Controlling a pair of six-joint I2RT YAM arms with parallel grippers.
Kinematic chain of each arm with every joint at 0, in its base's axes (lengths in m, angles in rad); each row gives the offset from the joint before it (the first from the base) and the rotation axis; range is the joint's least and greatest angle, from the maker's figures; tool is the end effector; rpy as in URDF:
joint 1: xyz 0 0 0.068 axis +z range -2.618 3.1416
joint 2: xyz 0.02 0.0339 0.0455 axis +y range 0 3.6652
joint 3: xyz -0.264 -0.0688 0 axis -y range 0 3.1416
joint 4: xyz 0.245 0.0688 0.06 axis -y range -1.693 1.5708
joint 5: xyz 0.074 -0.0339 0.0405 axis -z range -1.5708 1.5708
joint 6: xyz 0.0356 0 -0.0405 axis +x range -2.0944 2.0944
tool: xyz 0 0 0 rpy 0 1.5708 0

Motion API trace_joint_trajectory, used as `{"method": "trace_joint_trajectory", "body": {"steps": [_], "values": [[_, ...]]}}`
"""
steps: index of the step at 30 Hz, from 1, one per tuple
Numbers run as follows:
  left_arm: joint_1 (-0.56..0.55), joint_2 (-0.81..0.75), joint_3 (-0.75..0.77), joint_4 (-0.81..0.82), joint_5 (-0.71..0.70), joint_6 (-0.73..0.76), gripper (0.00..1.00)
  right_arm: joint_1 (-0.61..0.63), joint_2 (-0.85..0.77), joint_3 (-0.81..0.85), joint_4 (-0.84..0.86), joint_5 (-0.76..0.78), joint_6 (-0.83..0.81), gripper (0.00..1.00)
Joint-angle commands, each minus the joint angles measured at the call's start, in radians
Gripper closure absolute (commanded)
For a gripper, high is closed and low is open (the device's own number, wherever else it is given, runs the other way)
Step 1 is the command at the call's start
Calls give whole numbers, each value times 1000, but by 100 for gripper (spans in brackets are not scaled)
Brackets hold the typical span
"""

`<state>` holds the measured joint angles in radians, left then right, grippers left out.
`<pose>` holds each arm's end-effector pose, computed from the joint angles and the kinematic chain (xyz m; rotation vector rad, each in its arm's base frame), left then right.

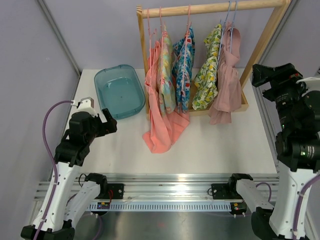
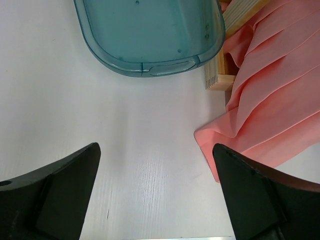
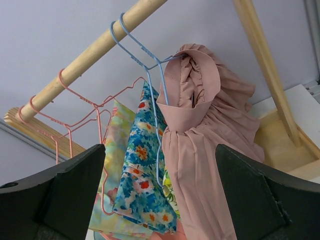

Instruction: Remove the skirt from the hanger

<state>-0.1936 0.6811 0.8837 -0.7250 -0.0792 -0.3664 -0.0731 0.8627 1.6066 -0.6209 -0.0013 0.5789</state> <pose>0.1357 -0.0237 0.3332 -0.2293 2.0891 -0.2557 0.0965 -0.0070 0.5375 0.4669 1.3844 0.4145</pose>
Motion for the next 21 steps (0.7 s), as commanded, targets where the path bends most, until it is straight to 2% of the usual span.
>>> {"method": "trace_joint_trajectory", "body": {"steps": [1, 3, 11, 15, 16, 19, 21], "values": [[-3, -6, 0, 30, 24, 34, 1, -2, 13, -22, 165, -123, -85, 0], [-3, 1, 0, 38, 53, 43, 1, -2, 39, -28, 219, -112, -90, 1], [-4, 17, -5, 38, 101, 50, 1, -2, 281, 213, 145, -166, -117, 1], [-3, 32, -6, 38, 107, 50, 1, -4, 398, 277, 125, -190, -113, 6], [-3, 37, -3, 38, 113, 50, 1, -4, 419, 303, 118, -201, -108, 12], [-4, 41, -3, 41, 119, 52, 1, -2, 502, 341, 107, -250, -99, 18], [-3, 41, -5, 45, 122, 53, 1, -1, 556, 374, 96, -284, -94, 27]]}}
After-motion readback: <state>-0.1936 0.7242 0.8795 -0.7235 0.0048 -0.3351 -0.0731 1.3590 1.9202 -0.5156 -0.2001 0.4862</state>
